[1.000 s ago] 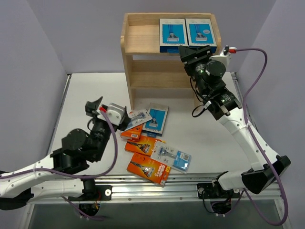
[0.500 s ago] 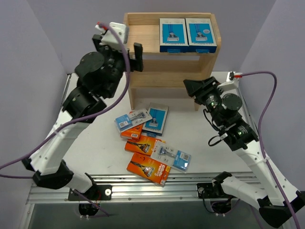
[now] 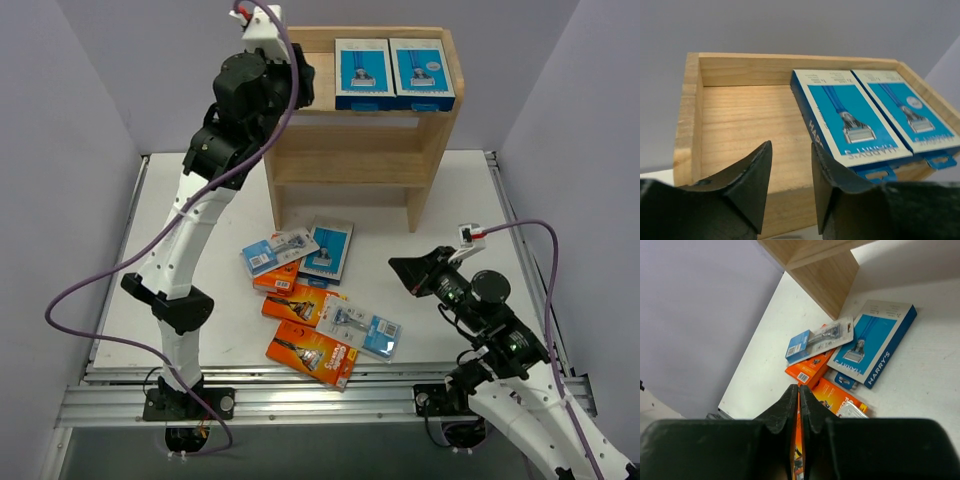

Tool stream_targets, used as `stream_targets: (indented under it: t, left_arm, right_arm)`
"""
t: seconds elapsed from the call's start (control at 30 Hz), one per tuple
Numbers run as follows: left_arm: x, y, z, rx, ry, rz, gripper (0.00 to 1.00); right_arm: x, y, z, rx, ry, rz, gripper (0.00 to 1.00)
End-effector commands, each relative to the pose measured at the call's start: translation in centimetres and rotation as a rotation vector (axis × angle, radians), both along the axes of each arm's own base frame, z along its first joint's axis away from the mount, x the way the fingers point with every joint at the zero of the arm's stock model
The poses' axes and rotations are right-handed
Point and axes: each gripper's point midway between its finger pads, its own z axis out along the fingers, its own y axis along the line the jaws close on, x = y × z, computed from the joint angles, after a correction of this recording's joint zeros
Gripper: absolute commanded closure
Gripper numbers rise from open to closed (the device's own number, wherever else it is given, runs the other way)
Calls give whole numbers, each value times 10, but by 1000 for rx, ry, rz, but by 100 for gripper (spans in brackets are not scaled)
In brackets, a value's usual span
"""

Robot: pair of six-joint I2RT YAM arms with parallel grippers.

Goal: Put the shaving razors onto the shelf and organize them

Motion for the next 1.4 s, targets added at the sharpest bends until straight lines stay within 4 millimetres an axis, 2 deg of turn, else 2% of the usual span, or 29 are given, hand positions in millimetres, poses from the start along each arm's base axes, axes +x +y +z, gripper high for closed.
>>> stream_targets:
  t: [0.0,0.07,0.13,0.2,0.23,0.37,0.67,0.97,1.37]
  left_arm:
    - [9,17,31,-191,-42,-19,55]
    - [20,15,31,-222,-54,-33,67]
    - [25,7,31,-229,-67,-66,70]
    - [38,-6,16,-218,-46,-87,72]
    - [37,-6,23,-227,-63,-92,72]
    - [59,-16,-2,-215,-28,-92,73]
    - [92,-11,-26,-176,-42,-16,76]
    - [109,-29,-47,-141,-54,-58,77]
    - [126,-43,-59,-127,-98,-123,77]
  right_arm:
    - [-12,4,-16,-16,4,58,98]
    - [-12,3,-17,-16,0,54,99]
    - [-9,4,-21,-25,8,51,100]
    - [-6,6,-23,-35,13,55,100]
    - [-4,8,-27,-41,25,58,100]
    - [-2,15,-34,-31,45,84,100]
    - [-4,21,-46,0,67,112,100]
    - [0,28,-63,10,94,129,100]
    - [6,35,-75,4,118,147,100]
